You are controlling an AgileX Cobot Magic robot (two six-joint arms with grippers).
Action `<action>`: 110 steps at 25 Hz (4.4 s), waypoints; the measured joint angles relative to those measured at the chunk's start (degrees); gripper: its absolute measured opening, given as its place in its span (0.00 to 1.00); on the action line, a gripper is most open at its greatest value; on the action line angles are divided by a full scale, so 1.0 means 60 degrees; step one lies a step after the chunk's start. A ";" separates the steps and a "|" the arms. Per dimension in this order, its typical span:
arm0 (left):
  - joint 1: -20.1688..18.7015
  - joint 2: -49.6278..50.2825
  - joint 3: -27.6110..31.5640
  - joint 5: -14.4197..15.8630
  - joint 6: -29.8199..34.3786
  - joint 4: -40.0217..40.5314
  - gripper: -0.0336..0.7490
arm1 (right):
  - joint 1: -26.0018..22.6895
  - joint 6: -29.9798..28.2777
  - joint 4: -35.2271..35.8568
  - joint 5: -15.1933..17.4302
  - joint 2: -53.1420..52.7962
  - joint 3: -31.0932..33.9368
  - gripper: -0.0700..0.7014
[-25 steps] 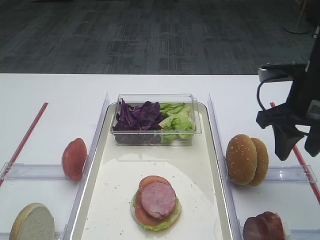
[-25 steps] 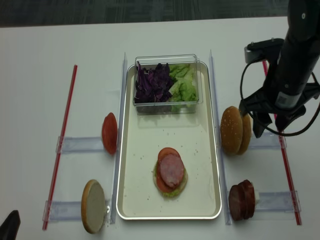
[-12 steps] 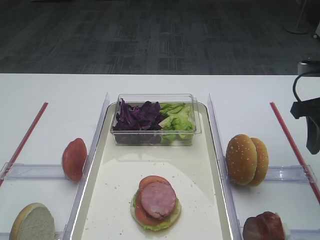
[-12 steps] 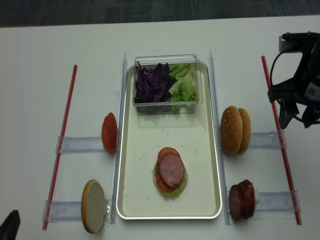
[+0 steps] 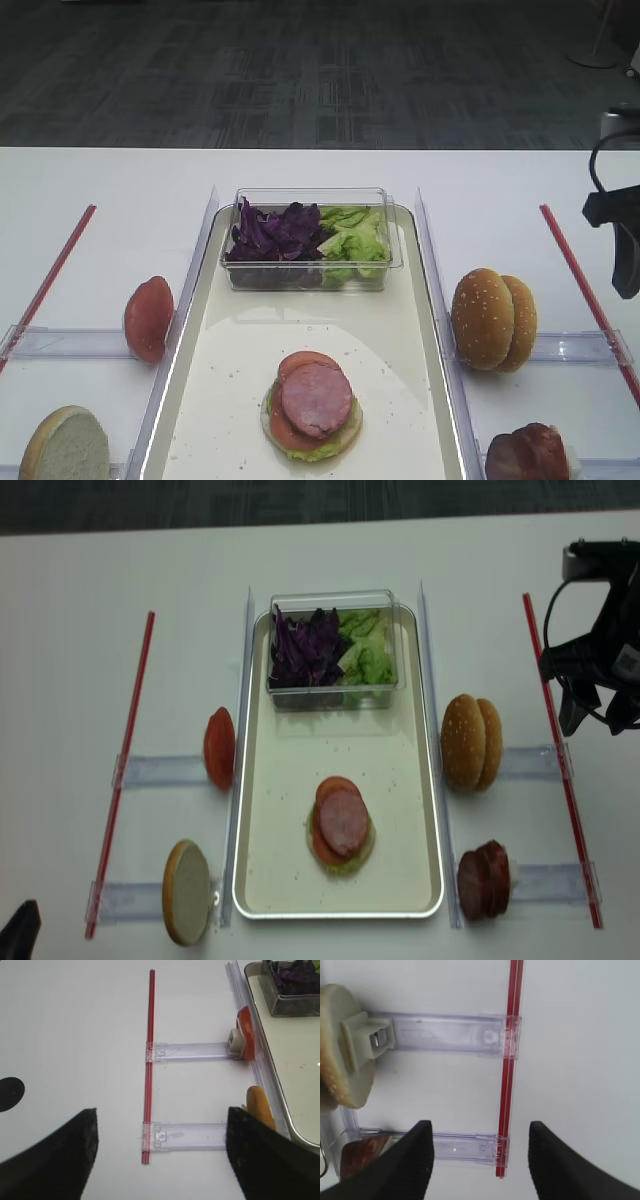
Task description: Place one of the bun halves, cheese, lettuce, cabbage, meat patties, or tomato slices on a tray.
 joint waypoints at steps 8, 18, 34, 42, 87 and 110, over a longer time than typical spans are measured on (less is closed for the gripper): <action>0.0000 0.0000 0.0000 0.0000 0.0000 0.0000 0.67 | 0.0000 0.0000 0.0081 0.0056 -0.1234 0.0000 0.67; 0.0000 0.0000 0.0000 0.0000 0.0074 0.0000 0.67 | 0.0000 0.0000 0.0157 0.0113 -0.2277 0.0383 0.67; 0.0000 0.0000 0.0000 0.0000 0.0074 0.0000 0.67 | 0.0000 -0.0417 0.0407 -0.0343 -0.5376 0.3553 0.67; 0.0000 0.0000 0.0000 0.0000 0.0074 0.0000 0.67 | 0.0000 -0.0439 0.0429 -0.0864 -0.7197 0.4658 0.67; 0.0000 0.0000 0.0000 0.0000 0.0074 0.0000 0.67 | 0.0000 -0.0670 0.0429 -0.0930 -1.2545 0.6074 0.67; 0.0000 0.0000 0.0000 0.0000 0.0074 0.0000 0.67 | 0.0000 -0.0670 0.0429 -0.0818 -1.3886 0.6074 0.67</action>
